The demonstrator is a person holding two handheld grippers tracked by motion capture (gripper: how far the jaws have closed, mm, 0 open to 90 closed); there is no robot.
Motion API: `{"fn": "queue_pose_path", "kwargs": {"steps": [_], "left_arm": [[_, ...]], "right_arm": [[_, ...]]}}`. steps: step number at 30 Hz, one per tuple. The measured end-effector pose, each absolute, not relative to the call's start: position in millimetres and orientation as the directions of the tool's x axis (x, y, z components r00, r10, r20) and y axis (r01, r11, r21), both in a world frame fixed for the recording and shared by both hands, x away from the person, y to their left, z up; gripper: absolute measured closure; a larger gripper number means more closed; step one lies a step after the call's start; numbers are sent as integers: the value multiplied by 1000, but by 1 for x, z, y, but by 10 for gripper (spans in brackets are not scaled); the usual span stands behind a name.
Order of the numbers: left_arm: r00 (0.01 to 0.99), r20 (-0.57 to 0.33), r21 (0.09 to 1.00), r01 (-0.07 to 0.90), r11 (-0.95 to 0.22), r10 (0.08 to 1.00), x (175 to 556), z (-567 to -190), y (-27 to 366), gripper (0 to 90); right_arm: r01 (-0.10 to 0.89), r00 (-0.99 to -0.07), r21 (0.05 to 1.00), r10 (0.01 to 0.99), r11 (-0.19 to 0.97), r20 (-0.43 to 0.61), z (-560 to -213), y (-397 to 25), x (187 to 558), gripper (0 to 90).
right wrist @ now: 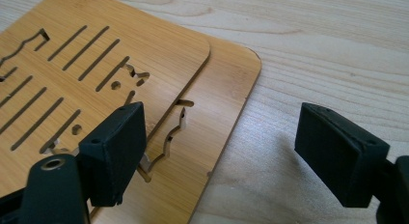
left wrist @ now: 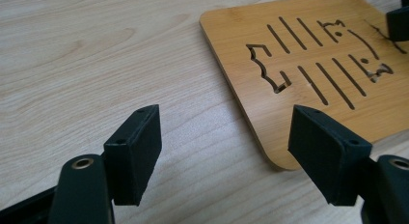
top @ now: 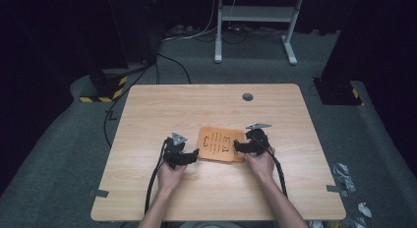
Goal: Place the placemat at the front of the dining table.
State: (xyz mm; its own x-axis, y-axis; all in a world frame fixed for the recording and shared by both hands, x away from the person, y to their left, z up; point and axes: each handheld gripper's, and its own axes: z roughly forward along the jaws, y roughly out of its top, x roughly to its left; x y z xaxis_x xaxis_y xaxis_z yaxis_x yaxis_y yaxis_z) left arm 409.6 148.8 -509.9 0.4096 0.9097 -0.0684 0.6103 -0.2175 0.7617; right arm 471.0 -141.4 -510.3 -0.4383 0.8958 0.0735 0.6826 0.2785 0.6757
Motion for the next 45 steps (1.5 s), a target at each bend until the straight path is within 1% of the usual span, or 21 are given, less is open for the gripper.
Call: {"fn": "queue_pose_path", "kwargs": {"steps": [5,10,12,16,19,23,26,33,41,45], "left_arm": [[412,-52,768,599,-227,910,412,-511,147,285],[416,-21,756,601,-258,909,414,-516,145,284],[415,-36,759,603,-246,909,415,-517,145,271],[416,-34,758,603,-248,909,416,-518,146,255],[417,16,749,597,-287,909,417,-521,145,257],[418,-7,761,592,-266,908,417,-524,150,265],[417,-28,766,592,-248,909,416,-525,151,263],[419,-9,771,581,-260,908,415,-526,151,263],[420,-15,770,584,-257,907,416,-526,151,263],[417,-34,768,593,-243,908,417,-526,152,262]], "right_arm": [[666,-463,689,883,286,81,-504,-142,466,185],[664,-460,693,884,279,85,-502,-144,466,185],[666,-461,693,883,278,90,-502,-145,466,185],[665,-467,696,878,270,106,-502,-148,466,181],[665,-471,700,874,262,120,-502,-150,465,173],[661,-506,695,852,284,133,-503,-150,465,140],[645,-519,712,844,279,139,-500,-150,462,138],[631,-543,723,825,280,154,-496,-148,459,138],[625,-571,719,807,305,154,-498,-131,461,140],[626,-581,716,797,308,165,-500,-123,461,144]]}}
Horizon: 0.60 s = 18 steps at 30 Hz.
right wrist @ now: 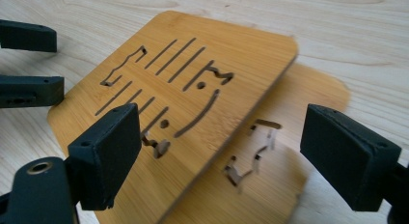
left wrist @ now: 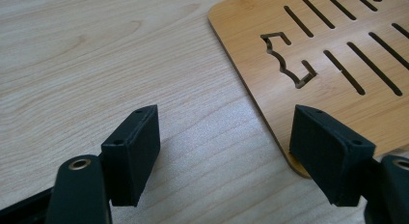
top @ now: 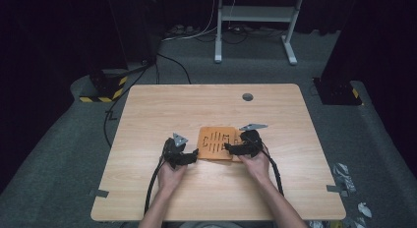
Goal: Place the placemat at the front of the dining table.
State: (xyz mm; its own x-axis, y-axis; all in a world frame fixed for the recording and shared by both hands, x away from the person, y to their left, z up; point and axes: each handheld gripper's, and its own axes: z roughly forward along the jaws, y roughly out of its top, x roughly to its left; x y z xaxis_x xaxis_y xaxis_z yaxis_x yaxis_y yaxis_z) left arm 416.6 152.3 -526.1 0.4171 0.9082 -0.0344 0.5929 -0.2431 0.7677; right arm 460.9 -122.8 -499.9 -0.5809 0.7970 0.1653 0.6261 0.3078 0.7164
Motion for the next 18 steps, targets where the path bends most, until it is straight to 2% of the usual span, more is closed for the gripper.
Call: {"fn": "queue_pose_path", "kwargs": {"steps": [18], "left_arm": [[414,-46,765,600,-235,909,418,-526,152,260]], "right_arm": [[635,-599,704,778,317,190,-511,-103,464,177]]}}
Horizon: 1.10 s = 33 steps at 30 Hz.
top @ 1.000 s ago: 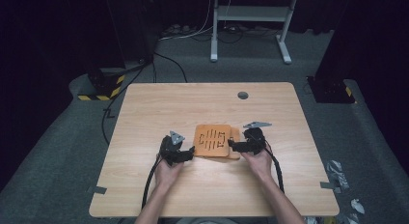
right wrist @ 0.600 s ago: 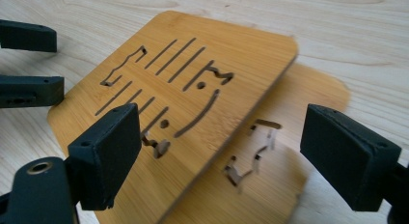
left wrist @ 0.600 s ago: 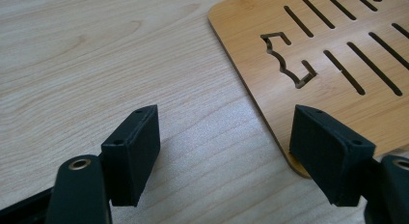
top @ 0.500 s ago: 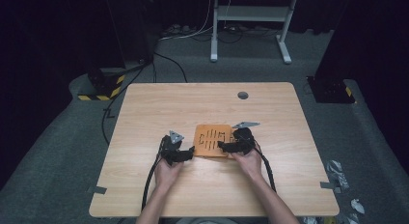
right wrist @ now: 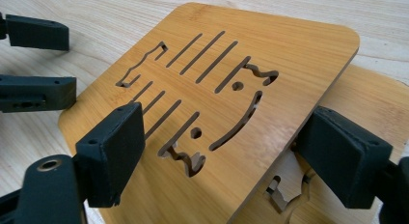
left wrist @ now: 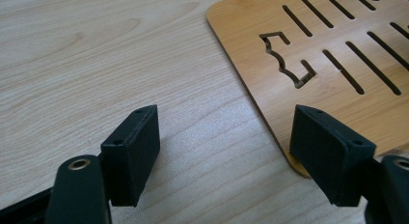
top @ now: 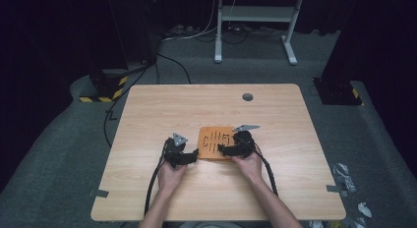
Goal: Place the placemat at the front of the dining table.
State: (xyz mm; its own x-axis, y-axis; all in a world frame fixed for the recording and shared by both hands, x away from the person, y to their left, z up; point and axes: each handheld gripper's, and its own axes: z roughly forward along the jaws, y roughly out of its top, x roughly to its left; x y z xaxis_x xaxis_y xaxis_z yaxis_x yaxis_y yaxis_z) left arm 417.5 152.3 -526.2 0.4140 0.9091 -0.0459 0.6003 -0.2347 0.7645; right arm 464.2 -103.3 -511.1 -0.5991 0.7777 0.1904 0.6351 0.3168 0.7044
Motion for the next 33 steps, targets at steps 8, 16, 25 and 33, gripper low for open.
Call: {"fn": "queue_pose_path", "kwargs": {"steps": [8,16,25,33], "left_arm": [[417,-46,768,596,-235,908,416,-526,150,263],[428,-39,768,591,-247,903,417,-526,149,263],[454,-1,751,589,-300,891,416,-527,143,274],[458,-6,750,590,-298,889,416,-527,143,278]], "right_arm": [[587,-630,743,757,322,170,-503,-100,457,261],[571,-636,762,751,306,175,-499,-101,456,312],[556,-660,770,730,314,179,-486,-105,457,416],[550,-654,772,740,319,160,-479,-99,457,434]]}}
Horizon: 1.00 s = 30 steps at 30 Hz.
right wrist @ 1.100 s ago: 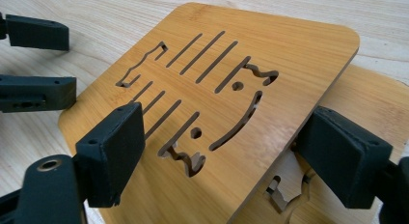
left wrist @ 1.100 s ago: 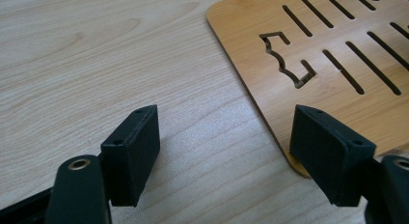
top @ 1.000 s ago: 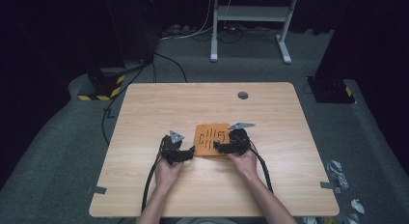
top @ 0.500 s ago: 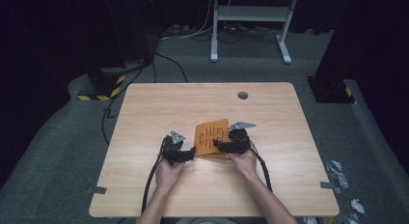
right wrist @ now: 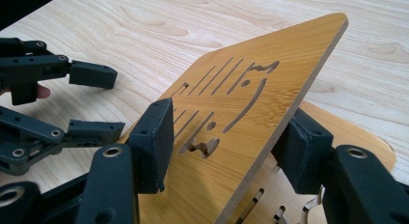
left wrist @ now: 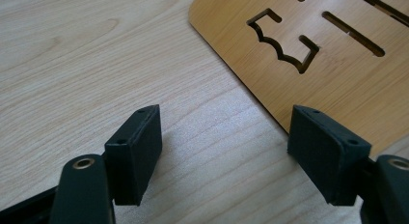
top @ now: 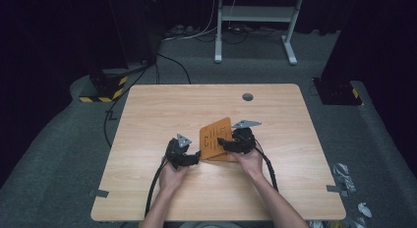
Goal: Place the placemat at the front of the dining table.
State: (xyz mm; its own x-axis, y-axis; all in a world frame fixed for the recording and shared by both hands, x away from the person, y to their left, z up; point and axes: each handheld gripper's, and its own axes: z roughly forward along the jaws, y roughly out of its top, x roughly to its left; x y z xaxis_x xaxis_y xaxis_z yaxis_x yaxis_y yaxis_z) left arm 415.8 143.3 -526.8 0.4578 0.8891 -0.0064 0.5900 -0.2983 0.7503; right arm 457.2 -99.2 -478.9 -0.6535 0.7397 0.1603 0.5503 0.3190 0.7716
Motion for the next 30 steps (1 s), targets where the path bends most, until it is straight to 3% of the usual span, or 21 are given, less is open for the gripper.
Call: {"fn": "queue_pose_path", "kwargs": {"steps": [19,30], "left_arm": [[459,-7,750,590,-299,888,416,-527,144,279],[459,-9,750,591,-298,889,416,-527,144,282]], "right_arm": [[561,-678,758,710,333,190,-478,-84,462,531],[546,-697,749,700,377,155,-474,-72,468,591]]}}
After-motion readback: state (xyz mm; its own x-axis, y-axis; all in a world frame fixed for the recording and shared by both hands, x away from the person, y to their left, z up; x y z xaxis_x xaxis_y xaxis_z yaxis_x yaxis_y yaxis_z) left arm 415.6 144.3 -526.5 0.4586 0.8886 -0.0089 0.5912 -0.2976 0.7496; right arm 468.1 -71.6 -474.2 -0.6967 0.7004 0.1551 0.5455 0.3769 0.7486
